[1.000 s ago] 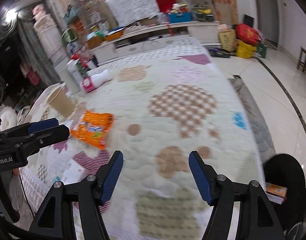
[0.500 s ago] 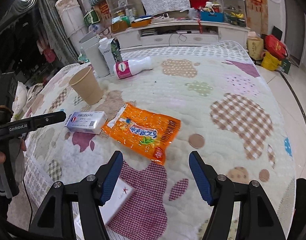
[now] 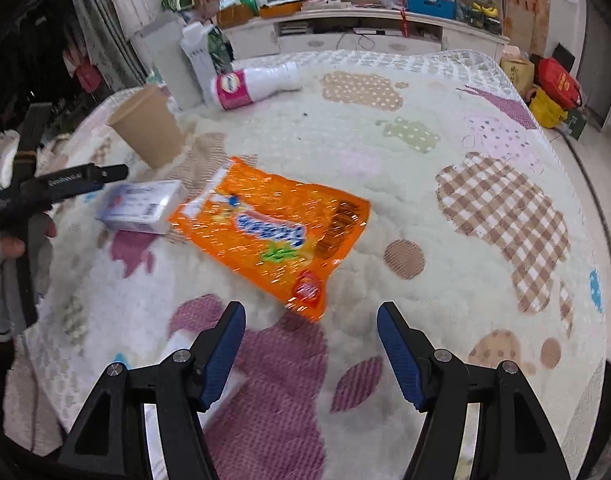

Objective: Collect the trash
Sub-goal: 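Grasp the white-and-blue medicine box with the left tool while the right tool grasps the orange snack bag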

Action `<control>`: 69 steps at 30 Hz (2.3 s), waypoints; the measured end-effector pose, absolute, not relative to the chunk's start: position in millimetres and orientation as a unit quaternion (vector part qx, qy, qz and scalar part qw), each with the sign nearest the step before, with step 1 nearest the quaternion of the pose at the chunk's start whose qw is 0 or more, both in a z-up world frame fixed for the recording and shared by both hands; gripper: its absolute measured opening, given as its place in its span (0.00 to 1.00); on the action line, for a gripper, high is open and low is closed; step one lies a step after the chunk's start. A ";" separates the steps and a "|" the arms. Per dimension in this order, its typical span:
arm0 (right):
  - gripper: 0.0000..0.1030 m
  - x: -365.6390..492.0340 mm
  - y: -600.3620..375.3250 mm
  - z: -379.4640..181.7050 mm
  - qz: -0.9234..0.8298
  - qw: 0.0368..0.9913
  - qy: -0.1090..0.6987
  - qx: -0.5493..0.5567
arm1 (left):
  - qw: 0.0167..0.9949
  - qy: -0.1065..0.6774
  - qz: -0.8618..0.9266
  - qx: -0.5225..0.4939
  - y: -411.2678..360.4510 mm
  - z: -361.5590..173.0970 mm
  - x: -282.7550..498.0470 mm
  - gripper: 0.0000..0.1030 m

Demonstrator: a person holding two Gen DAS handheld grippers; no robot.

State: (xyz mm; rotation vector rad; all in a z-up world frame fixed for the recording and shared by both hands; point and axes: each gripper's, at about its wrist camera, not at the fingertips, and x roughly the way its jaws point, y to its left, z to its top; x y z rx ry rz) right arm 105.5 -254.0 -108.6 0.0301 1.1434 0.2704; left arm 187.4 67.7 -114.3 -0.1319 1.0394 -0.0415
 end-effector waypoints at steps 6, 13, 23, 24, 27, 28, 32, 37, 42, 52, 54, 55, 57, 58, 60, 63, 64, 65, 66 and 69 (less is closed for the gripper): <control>0.64 146.6 -266.1 -113.0 0.074 0.854 0.515 0.006 | 0.852 0.518 -0.067 -0.037 49.0 -113.6 167.6 0.70; 0.64 158.9 -290.8 -104.0 0.058 0.862 0.502 0.045 | 0.834 0.528 -0.157 -0.028 32.6 -101.9 123.3 0.70; 0.64 108.5 -290.5 -103.5 0.108 0.837 0.531 0.071 | 0.816 0.520 -0.249 0.031 -22.9 -96.6 107.0 0.70; 0.64 106.4 -287.0 -105.7 0.107 0.835 0.536 0.059 | 0.816 0.522 -0.246 0.045 -28.5 -99.3 106.3 0.70; 0.64 108.2 -277.4 -114.2 0.093 0.835 0.543 0.015 | 0.814 0.531 -0.225 0.071 -40.3 -109.2 106.5 0.70; 0.64 112.6 -273.6 -116.4 0.085 0.836 0.541 -0.002 | 0.819 0.527 -0.216 0.078 -42.5 -110.9 107.4 0.70; 0.64 142.3 -262.0 -117.2 0.066 0.849 0.523 -0.024 | 0.830 0.524 -0.173 0.078 -37.0 -116.0 118.6 0.70; 0.64 182.8 -253.6 -109.1 0.064 0.864 0.500 0.012 | 0.836 0.530 -0.132 0.050 -17.6 -117.2 130.0 0.70; 0.64 172.8 -257.3 -99.0 0.054 0.865 0.498 0.027 | 0.838 0.527 -0.134 0.039 -10.7 -117.7 129.6 0.70; 0.71 169.8 -242.7 -103.4 0.103 0.840 0.521 0.109 | 0.842 0.519 -0.141 0.045 -22.6 -116.6 120.2 0.70; 0.71 175.3 -225.3 -109.0 0.108 0.840 0.523 0.098 | 0.842 0.519 -0.141 0.042 -21.4 -116.4 119.5 0.70; 0.72 178.1 -215.9 -112.0 0.111 0.838 0.526 0.092 | 0.842 0.519 -0.142 0.041 -20.1 -116.2 118.2 0.70; 0.77 183.5 -202.0 -117.6 0.115 0.834 0.533 0.080 | 0.842 0.519 -0.141 0.037 -18.3 -116.2 117.9 0.70; 0.79 185.1 -197.8 -119.5 0.112 0.835 0.534 0.072 | 0.843 0.518 -0.141 0.037 -17.9 -116.3 117.7 0.70; 0.79 188.2 -186.5 -122.0 0.102 0.842 0.529 0.032 | 0.845 0.515 -0.137 0.037 -18.7 -116.4 116.7 0.70; 0.61 184.4 -184.1 -124.2 0.100 0.847 0.522 -0.005 | 0.849 0.509 -0.135 0.048 -23.0 -117.5 114.0 0.69; 0.59 181.7 -186.4 -123.4 0.097 0.849 0.519 -0.019 | 0.849 0.507 -0.139 0.050 -24.3 -117.6 113.8 0.67; 0.58 180.4 -190.3 -122.9 0.104 0.848 0.519 -0.018 | 0.852 0.502 -0.140 0.053 -25.7 -117.1 112.8 0.57; 0.57 176.5 -197.1 -120.5 0.111 0.847 0.520 -0.013 | 0.855 0.497 -0.135 0.060 -26.8 -116.2 112.0 0.43; 0.48 163.5 -217.0 -109.9 0.126 0.847 0.517 0.005 | 0.850 0.503 -0.153 0.032 -24.4 -114.1 113.0 0.43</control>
